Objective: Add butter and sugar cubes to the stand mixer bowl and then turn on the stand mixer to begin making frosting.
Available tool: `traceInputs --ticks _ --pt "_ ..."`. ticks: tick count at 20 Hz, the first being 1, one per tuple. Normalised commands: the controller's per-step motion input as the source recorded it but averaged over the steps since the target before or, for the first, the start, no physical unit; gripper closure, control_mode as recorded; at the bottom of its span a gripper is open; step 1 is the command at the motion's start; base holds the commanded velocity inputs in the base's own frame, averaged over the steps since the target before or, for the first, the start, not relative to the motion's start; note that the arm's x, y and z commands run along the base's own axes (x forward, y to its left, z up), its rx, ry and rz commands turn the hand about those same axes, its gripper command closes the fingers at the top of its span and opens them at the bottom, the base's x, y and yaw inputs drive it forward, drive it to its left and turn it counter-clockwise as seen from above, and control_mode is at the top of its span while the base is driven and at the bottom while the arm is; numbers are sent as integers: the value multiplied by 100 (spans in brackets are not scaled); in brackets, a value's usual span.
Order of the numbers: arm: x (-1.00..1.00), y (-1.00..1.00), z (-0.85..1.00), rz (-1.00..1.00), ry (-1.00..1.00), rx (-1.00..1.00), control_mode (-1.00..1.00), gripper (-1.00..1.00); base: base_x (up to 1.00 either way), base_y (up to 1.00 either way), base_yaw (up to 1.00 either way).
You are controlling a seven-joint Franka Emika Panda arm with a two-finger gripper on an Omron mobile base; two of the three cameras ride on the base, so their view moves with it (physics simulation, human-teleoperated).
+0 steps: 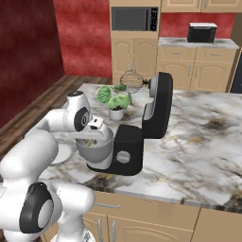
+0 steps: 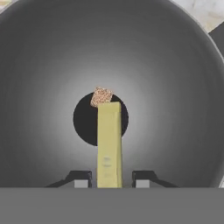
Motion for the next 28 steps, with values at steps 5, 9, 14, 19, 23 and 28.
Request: traceInputs --ticks 5,9,14,19,23,28 --pt "0 0 0 0 0 0 -100 -100 0 0 0" --pt "-3 0 4 0 -1 0 -100 -100 0 0 0" --pt "-15 1 54 -3 -3 0 -100 -100 0 0 0" --pt "-25 0 64 -3 -5 0 -100 -100 0 0 0" --pt "-52 12 37 -6 -2 0 -100 -100 0 0 0" --pt "-59 36 10 -12 0 0 -100 -100 0 0 0"
